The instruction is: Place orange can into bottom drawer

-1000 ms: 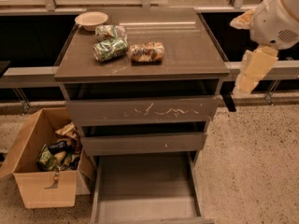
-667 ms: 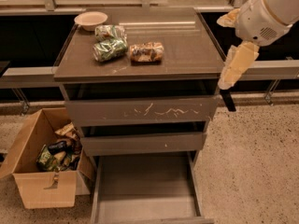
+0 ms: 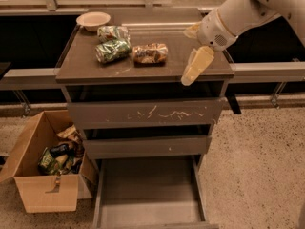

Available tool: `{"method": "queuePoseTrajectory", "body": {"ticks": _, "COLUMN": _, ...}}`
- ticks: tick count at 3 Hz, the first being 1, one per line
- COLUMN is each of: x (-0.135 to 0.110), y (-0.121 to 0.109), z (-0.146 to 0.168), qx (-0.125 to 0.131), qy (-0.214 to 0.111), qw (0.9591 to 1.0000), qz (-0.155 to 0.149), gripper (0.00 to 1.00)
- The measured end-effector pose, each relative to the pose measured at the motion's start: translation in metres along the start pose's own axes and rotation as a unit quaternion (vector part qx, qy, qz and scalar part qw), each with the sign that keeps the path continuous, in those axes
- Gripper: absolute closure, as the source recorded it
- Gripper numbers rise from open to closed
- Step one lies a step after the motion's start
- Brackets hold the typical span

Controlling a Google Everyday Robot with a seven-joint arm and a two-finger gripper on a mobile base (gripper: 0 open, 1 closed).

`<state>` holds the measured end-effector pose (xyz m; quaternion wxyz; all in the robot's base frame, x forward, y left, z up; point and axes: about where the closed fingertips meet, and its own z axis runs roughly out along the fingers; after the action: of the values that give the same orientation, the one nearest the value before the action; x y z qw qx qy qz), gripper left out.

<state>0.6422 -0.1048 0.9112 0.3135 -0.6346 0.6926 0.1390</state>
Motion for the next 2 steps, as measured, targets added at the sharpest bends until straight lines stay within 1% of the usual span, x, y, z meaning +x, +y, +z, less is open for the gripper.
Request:
{"method": "queuePoseTrajectory", "body": {"ticks": 1, "x": 0.0, "y": 0.0, "z": 0.0, "qx": 0.0, "qy": 0.0, "qw": 1.0, "qz": 0.0, "gripper": 0.0}}
{"method": "queuePoseTrajectory", "body": {"ticks": 2, "x": -0.002, "y": -0.01, "z": 0.012, "qx": -0.003, "qy": -0.006, "qw": 0.9999, "qz": -0.012, "gripper": 0.0}}
